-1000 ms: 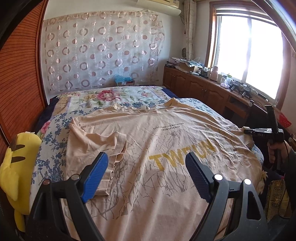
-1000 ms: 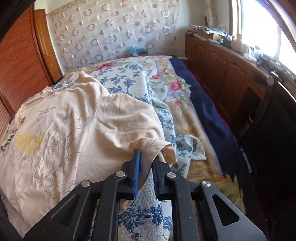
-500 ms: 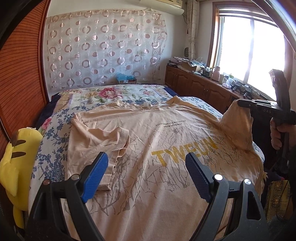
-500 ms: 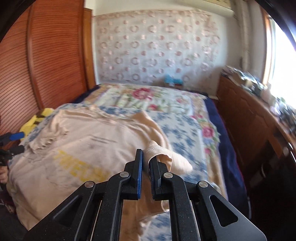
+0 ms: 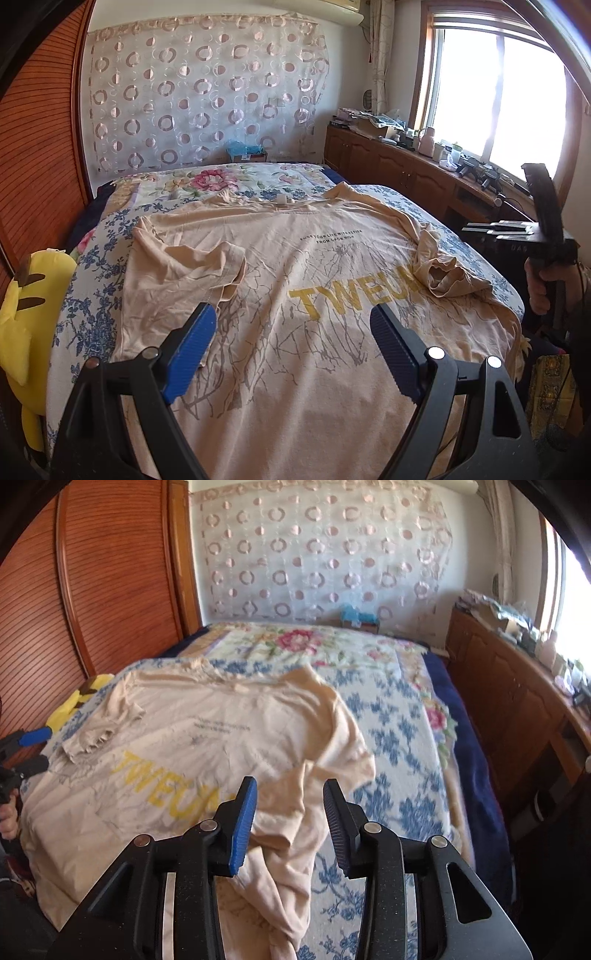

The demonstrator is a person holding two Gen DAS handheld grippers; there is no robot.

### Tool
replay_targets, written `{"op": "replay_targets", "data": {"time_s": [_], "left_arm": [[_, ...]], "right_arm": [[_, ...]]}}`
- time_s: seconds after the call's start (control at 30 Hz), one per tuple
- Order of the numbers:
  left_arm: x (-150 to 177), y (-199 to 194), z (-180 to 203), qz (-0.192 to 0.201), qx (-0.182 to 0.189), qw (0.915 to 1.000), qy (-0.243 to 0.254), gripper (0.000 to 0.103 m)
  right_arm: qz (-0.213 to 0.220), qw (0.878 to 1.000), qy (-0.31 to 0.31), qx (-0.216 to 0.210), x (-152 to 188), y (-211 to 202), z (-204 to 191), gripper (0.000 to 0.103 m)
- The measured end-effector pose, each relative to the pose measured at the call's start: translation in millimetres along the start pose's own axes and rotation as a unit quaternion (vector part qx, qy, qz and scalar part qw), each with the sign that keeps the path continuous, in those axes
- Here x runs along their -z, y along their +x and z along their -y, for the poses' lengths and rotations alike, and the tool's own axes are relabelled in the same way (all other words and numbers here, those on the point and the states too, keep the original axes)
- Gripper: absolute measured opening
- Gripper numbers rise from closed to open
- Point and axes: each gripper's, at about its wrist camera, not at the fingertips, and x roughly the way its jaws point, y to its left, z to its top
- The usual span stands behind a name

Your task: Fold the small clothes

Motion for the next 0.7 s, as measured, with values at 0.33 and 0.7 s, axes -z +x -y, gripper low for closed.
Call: {"op": "replay_targets", "data": {"time_s": [0.33, 0.7], "left_arm": [[4, 1, 6, -0.005, 0.005, 1.0000, 0.006, 0.086], [7, 4, 6, -0.009, 0.004, 0.9999, 0.004, 0.086]], "right_arm": [[-0.065, 0.998, 0.021, -0.008, 26, 50, -3, 0.032], [-0.022, 0.998, -0.035, -0.037, -14, 50, -35, 0.003]]}}
